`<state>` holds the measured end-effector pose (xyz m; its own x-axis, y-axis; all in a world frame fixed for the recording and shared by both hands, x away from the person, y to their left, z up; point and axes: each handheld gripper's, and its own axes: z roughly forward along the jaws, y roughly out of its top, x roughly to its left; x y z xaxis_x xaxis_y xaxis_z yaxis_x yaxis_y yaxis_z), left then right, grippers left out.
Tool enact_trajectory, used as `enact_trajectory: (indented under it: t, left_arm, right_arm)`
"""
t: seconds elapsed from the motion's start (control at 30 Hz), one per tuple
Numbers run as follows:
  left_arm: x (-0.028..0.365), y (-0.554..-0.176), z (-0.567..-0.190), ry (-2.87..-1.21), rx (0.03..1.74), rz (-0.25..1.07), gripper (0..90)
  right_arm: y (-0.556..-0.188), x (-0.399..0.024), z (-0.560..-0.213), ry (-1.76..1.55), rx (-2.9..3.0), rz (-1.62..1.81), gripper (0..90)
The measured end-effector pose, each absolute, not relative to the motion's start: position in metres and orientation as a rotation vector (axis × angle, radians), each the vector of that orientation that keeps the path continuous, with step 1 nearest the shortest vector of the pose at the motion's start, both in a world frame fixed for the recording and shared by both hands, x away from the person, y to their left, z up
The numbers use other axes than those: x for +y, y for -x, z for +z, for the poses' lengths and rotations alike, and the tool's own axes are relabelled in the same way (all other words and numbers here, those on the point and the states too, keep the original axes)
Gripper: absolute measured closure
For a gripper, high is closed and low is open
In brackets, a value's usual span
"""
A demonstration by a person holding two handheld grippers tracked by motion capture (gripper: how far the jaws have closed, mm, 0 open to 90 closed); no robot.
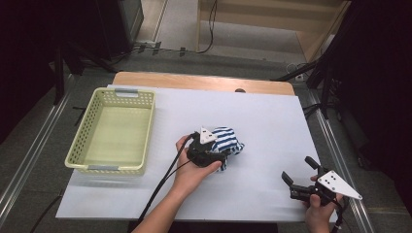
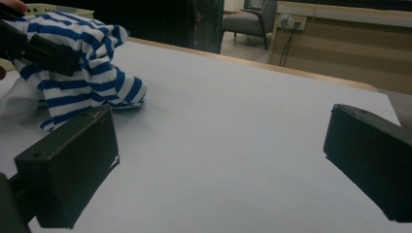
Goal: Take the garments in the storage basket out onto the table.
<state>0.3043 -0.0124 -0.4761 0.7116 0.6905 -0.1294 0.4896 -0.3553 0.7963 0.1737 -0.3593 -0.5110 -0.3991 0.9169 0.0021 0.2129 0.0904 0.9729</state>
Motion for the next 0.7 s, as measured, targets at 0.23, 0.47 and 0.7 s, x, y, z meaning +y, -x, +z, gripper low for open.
enact_trajectory:
  t: [0.23,0.47,0.7]
  left_arm:
    - [-0.007,-0.301,-0.471,-2.012,0.875,0.268,14.8]
    - [0.003,-0.296,-0.463,-1.962,0.803,0.258,0.0]
    - [0.018,-0.289,-0.459,-1.869,0.771,0.250,0.0]
  right_arm:
    - [-0.174,-0.359,-0.507,-1.138,1.692,1.368,0.0]
    - [-0.176,-0.339,-0.496,-1.078,1.722,1.383,0.0]
    - [-0.182,-0.302,-0.487,-1.012,1.801,1.408,0.0]
